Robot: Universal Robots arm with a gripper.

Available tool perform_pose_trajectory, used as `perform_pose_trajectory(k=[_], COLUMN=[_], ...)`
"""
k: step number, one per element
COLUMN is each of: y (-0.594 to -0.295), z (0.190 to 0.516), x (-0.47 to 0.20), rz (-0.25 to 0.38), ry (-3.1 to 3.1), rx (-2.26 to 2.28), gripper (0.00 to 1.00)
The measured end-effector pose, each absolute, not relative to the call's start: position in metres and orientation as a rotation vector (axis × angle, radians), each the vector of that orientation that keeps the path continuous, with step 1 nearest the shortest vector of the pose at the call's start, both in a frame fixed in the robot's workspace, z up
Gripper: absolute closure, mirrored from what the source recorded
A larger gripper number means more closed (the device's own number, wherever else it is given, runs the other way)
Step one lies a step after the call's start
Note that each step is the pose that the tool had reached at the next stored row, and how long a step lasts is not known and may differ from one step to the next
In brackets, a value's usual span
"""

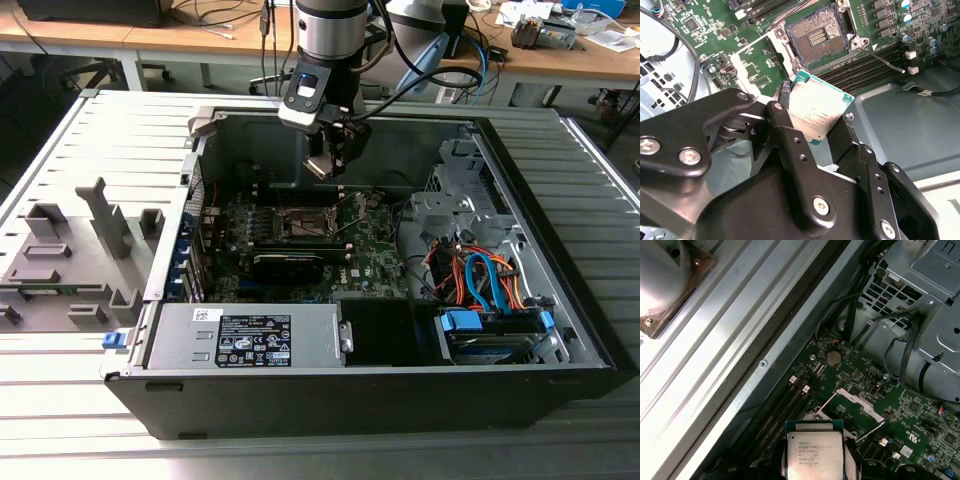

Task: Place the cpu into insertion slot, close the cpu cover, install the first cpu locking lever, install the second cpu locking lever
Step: 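Place the cpu into insertion slot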

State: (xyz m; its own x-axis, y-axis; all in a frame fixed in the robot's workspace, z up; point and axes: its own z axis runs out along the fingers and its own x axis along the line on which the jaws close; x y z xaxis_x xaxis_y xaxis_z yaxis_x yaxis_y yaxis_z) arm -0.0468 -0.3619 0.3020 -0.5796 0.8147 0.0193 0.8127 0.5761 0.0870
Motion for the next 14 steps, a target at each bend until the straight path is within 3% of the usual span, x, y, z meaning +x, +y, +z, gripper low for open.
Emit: perform_pose_trajectory(k=[14], y=[-0.3619], z=[0.302], x=[-0.0468], rz=[0.134], ry=[2.756], rx=[1.452], gripper=[0.46])
